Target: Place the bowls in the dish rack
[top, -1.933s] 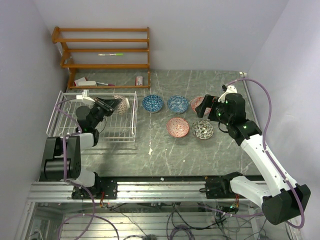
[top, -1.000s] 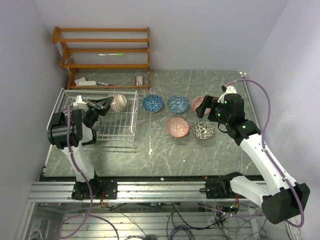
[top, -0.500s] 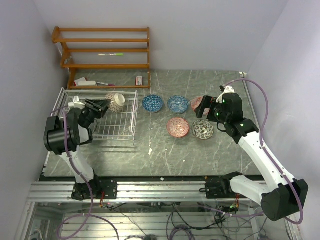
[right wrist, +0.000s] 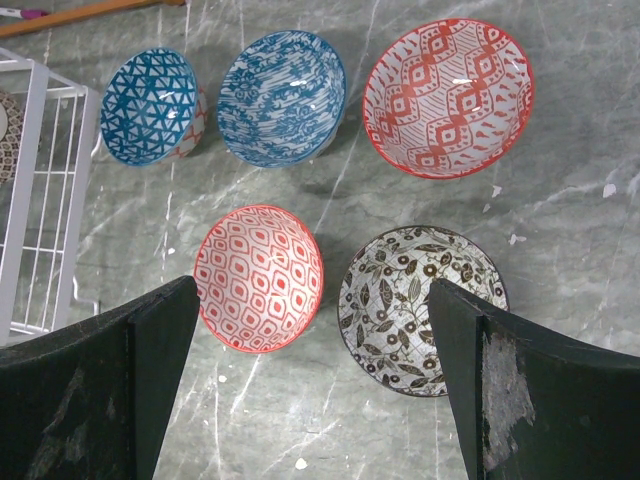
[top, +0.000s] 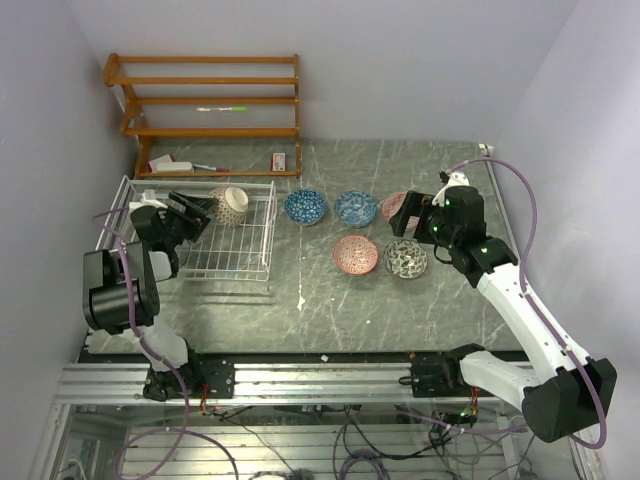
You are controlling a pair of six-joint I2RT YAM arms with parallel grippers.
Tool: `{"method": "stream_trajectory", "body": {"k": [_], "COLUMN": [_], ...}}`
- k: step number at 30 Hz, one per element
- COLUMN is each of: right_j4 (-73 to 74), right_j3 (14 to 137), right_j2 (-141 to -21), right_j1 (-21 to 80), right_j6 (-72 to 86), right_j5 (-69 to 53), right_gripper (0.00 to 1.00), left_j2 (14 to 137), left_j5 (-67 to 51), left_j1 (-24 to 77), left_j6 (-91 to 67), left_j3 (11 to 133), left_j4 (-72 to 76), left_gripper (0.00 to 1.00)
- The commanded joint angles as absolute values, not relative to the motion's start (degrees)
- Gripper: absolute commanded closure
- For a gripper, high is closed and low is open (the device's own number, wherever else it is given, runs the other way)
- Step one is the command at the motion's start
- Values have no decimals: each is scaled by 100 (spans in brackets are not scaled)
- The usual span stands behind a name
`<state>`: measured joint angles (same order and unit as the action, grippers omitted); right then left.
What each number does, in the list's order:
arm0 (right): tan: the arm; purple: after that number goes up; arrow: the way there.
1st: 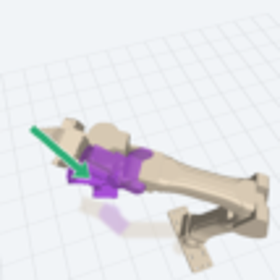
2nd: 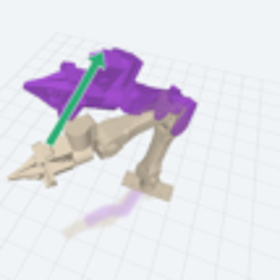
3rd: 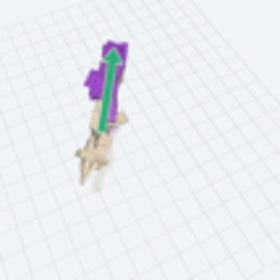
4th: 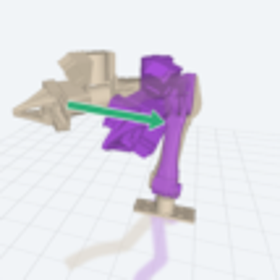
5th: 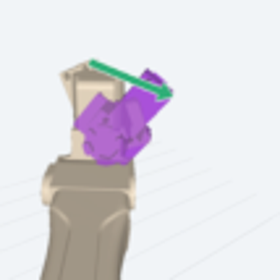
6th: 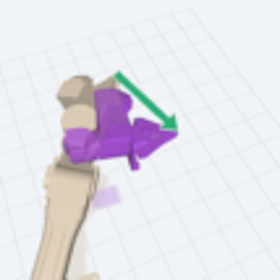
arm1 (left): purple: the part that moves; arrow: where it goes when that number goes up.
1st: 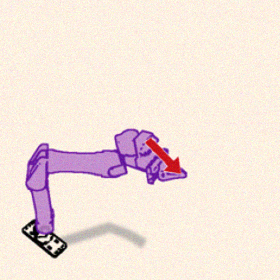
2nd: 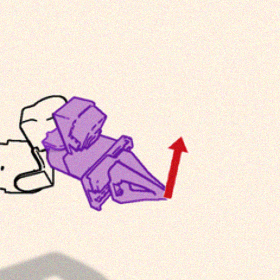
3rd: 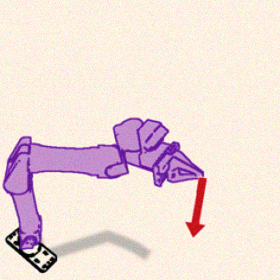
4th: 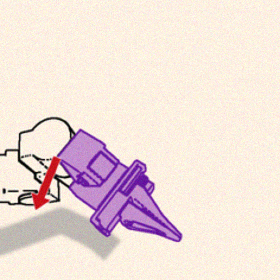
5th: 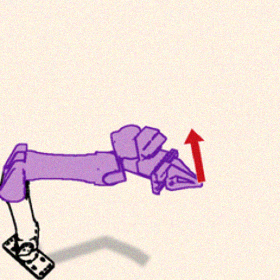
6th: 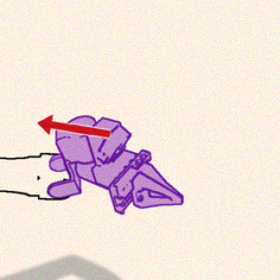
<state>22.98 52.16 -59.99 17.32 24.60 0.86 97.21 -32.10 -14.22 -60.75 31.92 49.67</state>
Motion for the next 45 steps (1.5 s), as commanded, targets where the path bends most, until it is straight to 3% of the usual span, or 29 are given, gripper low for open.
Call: {"method": "stream_trajectory", "body": {"k": [1,16,22,34,45], "right_j4": [2205,2196,2206,2169,2122], "right_j3": [5311,5282,5326,5284,5238], "right_j2": [-5909,-5812,-5811,-5877,-5967], "right_j1": [1696,1697,1694,1696,1701], "right_j6": [2402,2409,2419,2265,2273], "right_j5": [123,8,-151,-301,-306], "right_gripper": [2,2,2,1,1], "left_j2": [9224,7698,7429,8253,8722], "left_j5": [-2423,-1775,-279,2088,2555], "left_j1": [-1462,-1256,-261,921,1037], "left_j6": [-5102,-4489,-3416,-2576,-2407], "left_j3": [3427,3943,5053,6138,6137], "left_j4": [3047,1552,-310,-1423,-979], "left_gripper": [3,0,1,0,2]}}
